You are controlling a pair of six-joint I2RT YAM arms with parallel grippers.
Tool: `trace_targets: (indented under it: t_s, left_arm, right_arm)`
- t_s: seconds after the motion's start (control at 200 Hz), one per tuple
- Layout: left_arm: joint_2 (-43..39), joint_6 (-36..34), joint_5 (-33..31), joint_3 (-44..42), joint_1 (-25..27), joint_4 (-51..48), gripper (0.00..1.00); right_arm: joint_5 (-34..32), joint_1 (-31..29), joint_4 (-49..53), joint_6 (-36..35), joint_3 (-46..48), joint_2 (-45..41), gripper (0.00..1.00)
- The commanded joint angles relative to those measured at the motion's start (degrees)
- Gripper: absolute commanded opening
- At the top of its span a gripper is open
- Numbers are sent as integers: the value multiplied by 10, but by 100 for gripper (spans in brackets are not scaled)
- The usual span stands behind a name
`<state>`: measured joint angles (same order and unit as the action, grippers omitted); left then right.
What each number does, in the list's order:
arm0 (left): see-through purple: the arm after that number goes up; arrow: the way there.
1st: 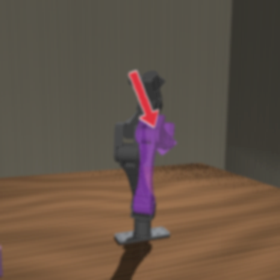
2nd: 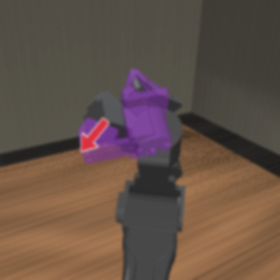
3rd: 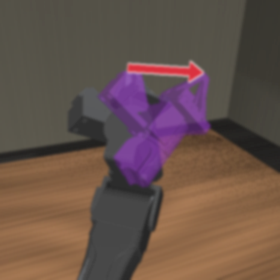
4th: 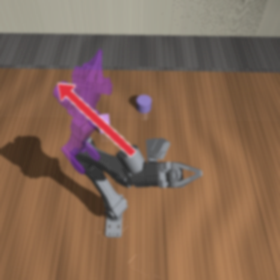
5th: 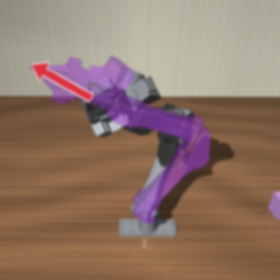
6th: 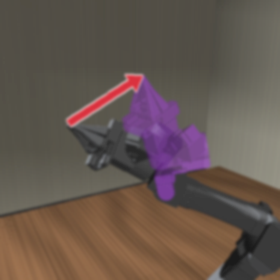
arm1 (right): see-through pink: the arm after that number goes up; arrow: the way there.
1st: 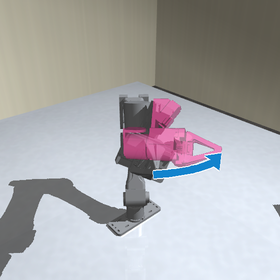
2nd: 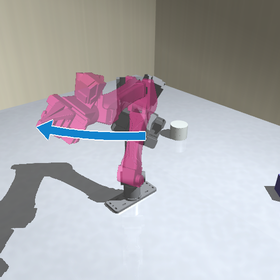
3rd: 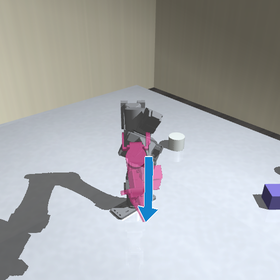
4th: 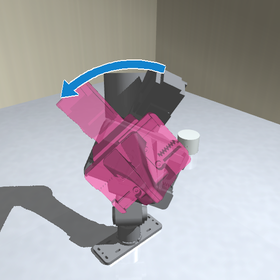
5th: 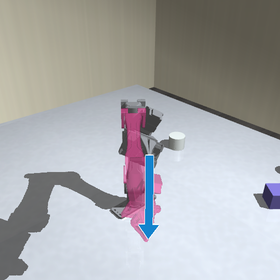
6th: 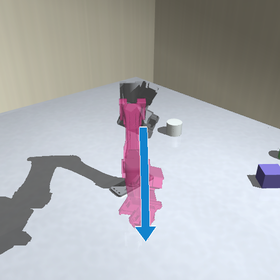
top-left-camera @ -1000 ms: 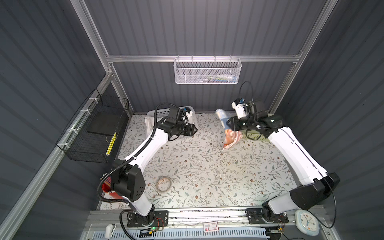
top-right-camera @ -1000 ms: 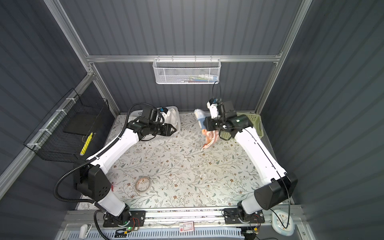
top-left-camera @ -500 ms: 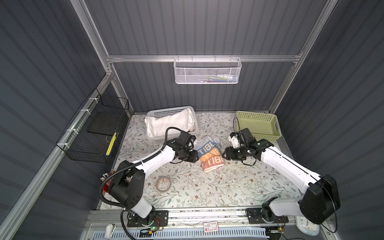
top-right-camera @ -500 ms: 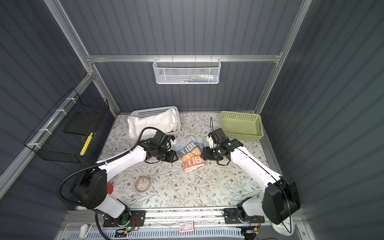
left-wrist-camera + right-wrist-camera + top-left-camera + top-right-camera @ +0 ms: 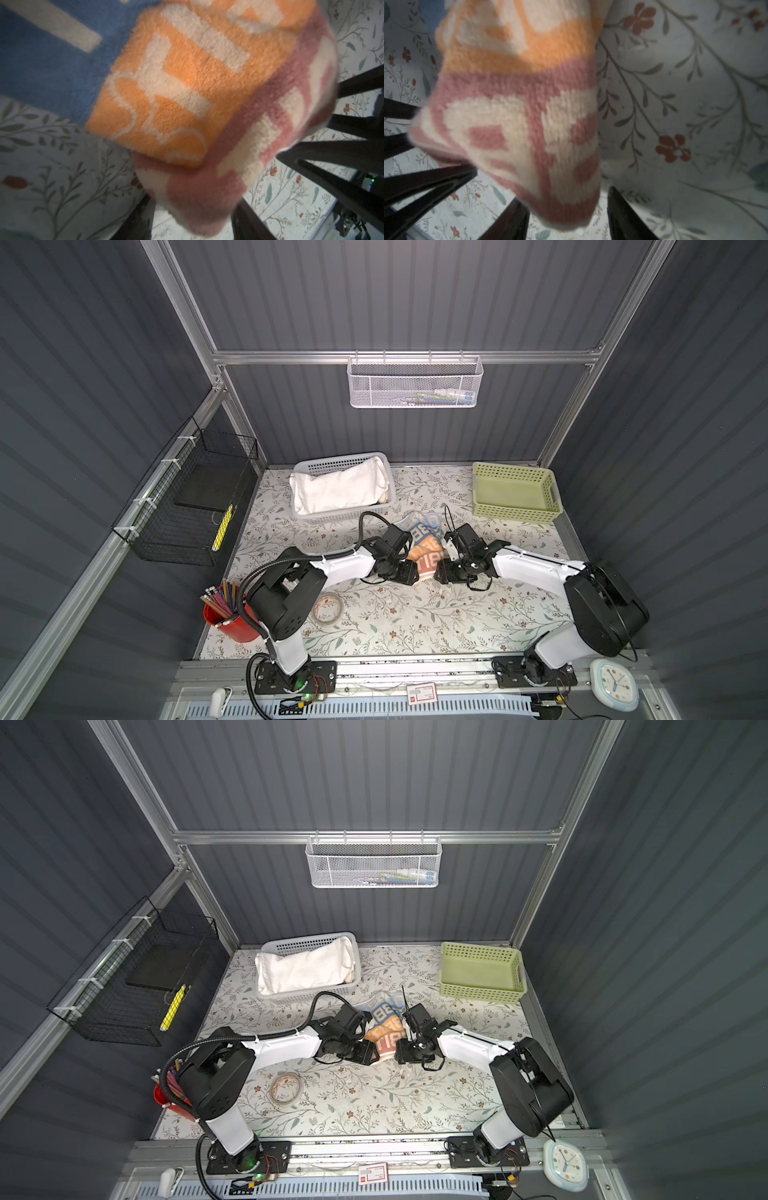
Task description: Fold and stack the towels
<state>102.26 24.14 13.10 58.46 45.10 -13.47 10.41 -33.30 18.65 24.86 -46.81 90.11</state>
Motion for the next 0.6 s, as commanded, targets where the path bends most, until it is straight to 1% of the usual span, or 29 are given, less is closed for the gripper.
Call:
trace_targets:
  t_s: [0.0,0.05,0.085,0.135,0.225,0.3,0.365,0.425,0.44,0.465,0.55,0.58,0.595]
  left_arm:
    - [20,-13,-15,48,4,1,31]
    - [21,-19,-16,66,6,-5,10]
    - [19,-24,-17,79,10,-12,0]
    - [11,-31,-15,99,13,-27,0]
    - [-5,-42,-8,137,13,-57,0]
    - [-23,-50,6,170,13,-83,0]
    - [-40,-53,22,200,13,-103,0]
    - [-57,-56,42,219,13,-123,0]
    - [-61,-56,47,239,13,-126,0]
    - [-68,-55,52,249,13,-136,0]
    - [-88,-52,51,271,8,-182,0]
    - [-95,-48,53,270,2,-197,0]
    - [-99,-43,53,268,-3,-203,0]
  right_arm:
    - [-27,0,-51,-41,-32,22,48]
    - [-38,2,-51,-52,-43,21,34]
    - [-50,5,-44,-59,-51,14,24]
    - [-71,12,-29,-66,-63,-4,14]
    - [-89,41,27,-84,-103,-44,4]
    - [-104,62,102,-110,-151,-78,0]
    - [-113,68,172,-143,-204,-107,0]
    - [-104,68,248,-178,-260,-127,0]
    - [-102,68,268,-185,-276,-130,0]
    - [-98,68,304,-195,-306,-134,0]
    - [-62,68,421,-224,-403,-128,4]
    - [-42,68,457,-234,-432,-122,7]
    - [-34,68,472,-238,-444,-117,11]
